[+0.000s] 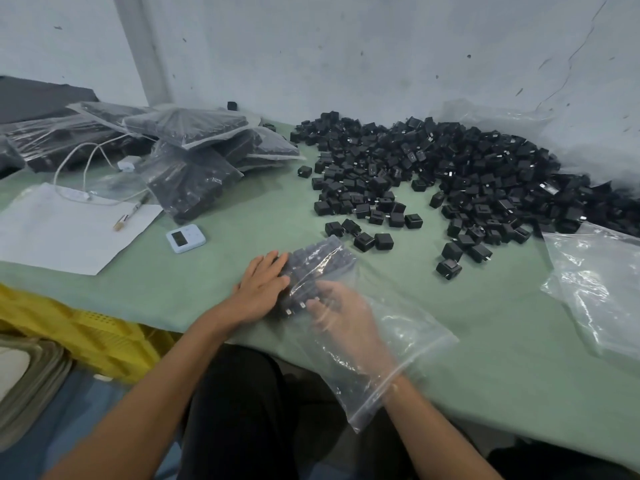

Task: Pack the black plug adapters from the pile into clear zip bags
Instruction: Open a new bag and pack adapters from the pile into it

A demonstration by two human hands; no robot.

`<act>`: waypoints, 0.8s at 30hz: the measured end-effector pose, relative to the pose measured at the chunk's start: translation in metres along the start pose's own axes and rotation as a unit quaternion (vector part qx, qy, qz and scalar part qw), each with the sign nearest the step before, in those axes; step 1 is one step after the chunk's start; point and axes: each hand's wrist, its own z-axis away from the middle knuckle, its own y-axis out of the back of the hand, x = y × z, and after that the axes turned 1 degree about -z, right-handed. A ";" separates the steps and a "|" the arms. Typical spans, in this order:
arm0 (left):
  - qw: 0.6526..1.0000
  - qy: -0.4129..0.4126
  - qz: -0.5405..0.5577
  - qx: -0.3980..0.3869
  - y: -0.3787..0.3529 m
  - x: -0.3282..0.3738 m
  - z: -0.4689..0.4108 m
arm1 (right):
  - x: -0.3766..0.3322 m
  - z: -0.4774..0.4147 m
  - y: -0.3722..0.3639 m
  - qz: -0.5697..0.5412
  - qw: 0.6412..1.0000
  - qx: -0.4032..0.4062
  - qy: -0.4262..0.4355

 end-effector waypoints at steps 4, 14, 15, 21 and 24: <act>0.985 -0.022 0.141 -0.096 0.028 -0.007 0.010 | 0.005 -0.003 0.000 0.007 1.000 -0.030 -0.001; 0.987 -0.042 0.067 -0.137 0.036 -0.015 0.008 | 0.008 -0.004 0.000 0.065 0.998 -0.009 0.003; 0.987 -0.041 0.058 -0.143 0.038 -0.014 0.008 | 0.007 -0.004 0.000 0.058 0.998 -0.015 0.001; 1.000 -0.003 0.008 -0.015 0.024 0.008 -0.005 | 0.003 0.001 -0.004 -0.021 1.000 -0.018 -0.013; 0.987 0.063 -0.132 0.072 -0.002 0.020 -0.017 | 0.008 0.001 -0.007 -0.038 0.999 -0.016 -0.023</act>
